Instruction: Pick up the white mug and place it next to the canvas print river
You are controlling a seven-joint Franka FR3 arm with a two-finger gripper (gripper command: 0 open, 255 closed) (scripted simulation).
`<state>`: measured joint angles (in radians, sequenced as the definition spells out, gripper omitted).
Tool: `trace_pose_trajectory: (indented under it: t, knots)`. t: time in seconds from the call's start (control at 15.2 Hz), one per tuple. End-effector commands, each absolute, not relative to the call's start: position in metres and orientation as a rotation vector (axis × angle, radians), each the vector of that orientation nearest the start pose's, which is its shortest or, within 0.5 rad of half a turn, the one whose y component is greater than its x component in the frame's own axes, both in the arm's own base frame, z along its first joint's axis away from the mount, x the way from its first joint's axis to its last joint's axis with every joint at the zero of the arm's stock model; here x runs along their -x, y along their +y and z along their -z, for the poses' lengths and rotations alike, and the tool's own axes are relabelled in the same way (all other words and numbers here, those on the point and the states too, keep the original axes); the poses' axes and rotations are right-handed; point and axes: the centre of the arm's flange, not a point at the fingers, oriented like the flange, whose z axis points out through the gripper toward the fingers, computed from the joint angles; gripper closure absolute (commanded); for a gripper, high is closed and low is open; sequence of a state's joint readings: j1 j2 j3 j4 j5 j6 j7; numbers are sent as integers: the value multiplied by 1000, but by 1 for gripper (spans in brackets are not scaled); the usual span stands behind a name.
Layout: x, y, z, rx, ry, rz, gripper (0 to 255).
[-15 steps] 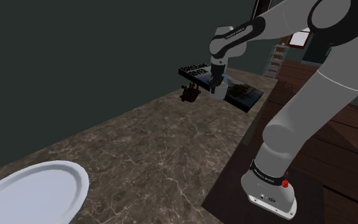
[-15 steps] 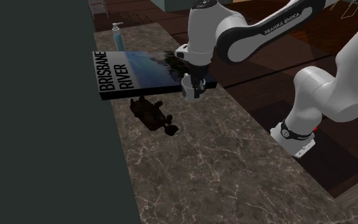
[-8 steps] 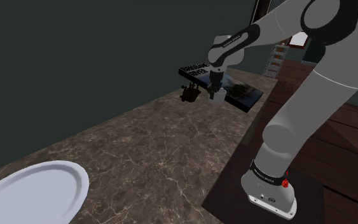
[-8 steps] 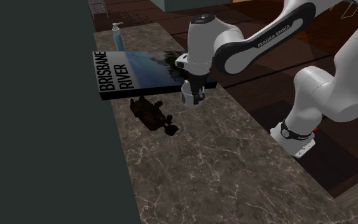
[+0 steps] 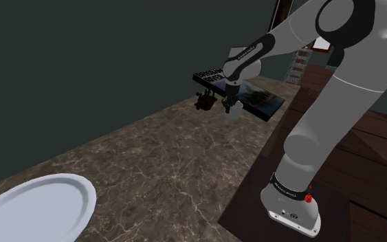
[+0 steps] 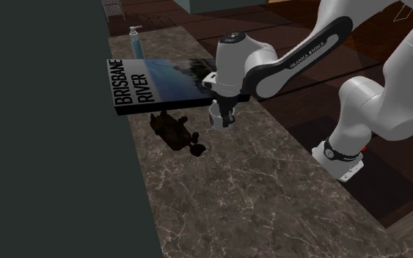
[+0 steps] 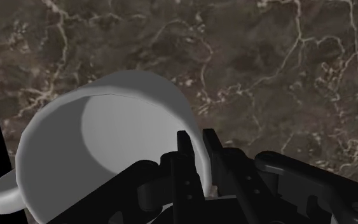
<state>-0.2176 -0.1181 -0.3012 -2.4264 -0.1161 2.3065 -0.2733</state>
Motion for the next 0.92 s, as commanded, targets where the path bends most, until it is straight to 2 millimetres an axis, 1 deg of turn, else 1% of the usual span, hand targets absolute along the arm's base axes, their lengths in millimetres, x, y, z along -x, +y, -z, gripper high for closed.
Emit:
trace_pose_trajectory:
  t: [0.0,0.33,0.4,0.73,0.86]
  knots:
    - [-409,-236,-348,3176,263,-38,255]
    - [-409,-236,-348,3176,263,-38,255]
    - [-409,-236,-348,3176,263,-38,0]
    - [-409,-236,-348,3176,263,-38,0]
    - [-410,-235,-374,3176,263,-38,0]
